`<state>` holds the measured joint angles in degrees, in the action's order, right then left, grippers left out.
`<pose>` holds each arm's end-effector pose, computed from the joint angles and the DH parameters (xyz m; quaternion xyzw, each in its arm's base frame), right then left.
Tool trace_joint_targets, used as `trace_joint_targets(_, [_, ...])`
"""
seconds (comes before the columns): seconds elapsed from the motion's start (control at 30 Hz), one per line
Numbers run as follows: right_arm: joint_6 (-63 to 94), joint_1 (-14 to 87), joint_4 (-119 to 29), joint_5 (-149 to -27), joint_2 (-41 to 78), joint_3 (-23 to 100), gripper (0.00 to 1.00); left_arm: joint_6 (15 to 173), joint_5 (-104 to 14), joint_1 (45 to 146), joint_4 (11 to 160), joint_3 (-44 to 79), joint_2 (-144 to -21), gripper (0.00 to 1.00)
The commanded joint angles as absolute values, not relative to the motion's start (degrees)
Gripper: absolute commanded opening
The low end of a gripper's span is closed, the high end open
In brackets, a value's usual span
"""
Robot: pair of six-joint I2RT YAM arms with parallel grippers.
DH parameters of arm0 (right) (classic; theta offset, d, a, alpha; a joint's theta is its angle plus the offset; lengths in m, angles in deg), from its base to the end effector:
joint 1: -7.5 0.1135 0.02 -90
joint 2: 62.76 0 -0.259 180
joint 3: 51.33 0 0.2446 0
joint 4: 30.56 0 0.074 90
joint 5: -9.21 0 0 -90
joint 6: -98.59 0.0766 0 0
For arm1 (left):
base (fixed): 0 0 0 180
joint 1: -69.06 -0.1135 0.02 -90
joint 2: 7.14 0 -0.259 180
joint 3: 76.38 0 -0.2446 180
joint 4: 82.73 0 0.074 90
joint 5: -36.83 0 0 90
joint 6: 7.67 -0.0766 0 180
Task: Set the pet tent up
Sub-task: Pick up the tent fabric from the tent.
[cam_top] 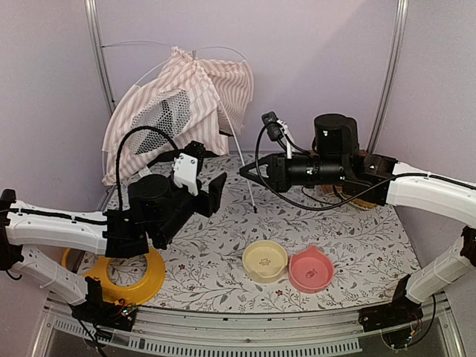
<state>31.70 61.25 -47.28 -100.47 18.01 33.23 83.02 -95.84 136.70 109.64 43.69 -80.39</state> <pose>0.1950 0.3096 0.3526 -0.3063 0.7152 0.4863 0.3978 0.1673 -0.2703 0.3030 0.1535 0.6946 -0.1522 0.6861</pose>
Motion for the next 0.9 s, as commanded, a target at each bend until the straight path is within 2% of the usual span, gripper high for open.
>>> trace_joint_targets(0.0, [33.45,62.90,-41.81,-95.23,18.25,37.83,0.00,83.17,-102.56,137.01,119.90,42.83,-84.65,0.67])
trace_joint_targets(0.23, [37.53,64.57,-40.66,-91.46,18.32,37.99,0.00,79.28,-107.32,136.50,130.47,41.78,-90.44,0.68])
trace_joint_targets(0.6, [38.56,66.34,-41.16,-88.79,20.24,40.90,0.00,70.20,-103.26,136.42,143.74,42.21,-94.62,0.59])
trace_joint_targets(0.87, [38.47,67.58,-41.35,-88.14,20.76,42.19,0.00,68.58,-105.13,133.79,143.65,38.16,-97.79,0.52])
